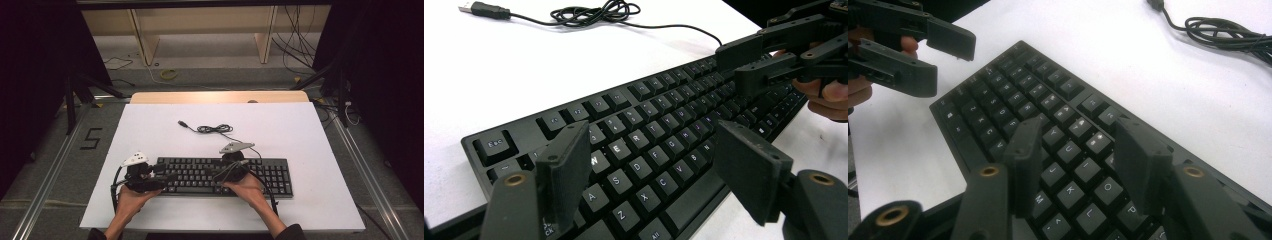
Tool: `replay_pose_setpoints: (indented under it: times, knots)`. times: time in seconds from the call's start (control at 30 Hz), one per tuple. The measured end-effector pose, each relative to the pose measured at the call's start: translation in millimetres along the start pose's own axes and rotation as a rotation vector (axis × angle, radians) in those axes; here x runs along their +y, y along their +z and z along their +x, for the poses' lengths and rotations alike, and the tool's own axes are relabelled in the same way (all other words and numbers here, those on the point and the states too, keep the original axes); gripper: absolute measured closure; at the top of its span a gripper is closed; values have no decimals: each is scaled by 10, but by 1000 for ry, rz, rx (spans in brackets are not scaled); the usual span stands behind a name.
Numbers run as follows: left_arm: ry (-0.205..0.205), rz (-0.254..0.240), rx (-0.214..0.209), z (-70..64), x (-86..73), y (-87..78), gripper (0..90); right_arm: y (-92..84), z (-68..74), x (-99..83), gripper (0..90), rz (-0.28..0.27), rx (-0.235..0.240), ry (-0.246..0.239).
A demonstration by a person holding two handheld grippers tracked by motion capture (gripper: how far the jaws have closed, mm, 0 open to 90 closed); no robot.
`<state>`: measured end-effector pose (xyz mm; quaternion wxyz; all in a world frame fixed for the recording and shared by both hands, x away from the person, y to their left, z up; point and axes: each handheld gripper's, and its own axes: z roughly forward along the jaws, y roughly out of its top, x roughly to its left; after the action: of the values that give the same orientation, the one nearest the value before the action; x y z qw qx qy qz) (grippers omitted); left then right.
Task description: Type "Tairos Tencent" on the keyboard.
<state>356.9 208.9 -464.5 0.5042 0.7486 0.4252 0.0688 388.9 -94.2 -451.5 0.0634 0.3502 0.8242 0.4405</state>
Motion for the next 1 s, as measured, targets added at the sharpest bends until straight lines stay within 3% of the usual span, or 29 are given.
replay_pose_setpoints:
  times: [0.47, 1.0]
  knots:
    - [16, 33, -3, -4, 79, 127, 372, -106, -28, -47, 441, -13, 5, 12]
    - [79, 147, -9, -52, 167, 372, 669, -215, -40, -116, 409, -28, 1, 10]
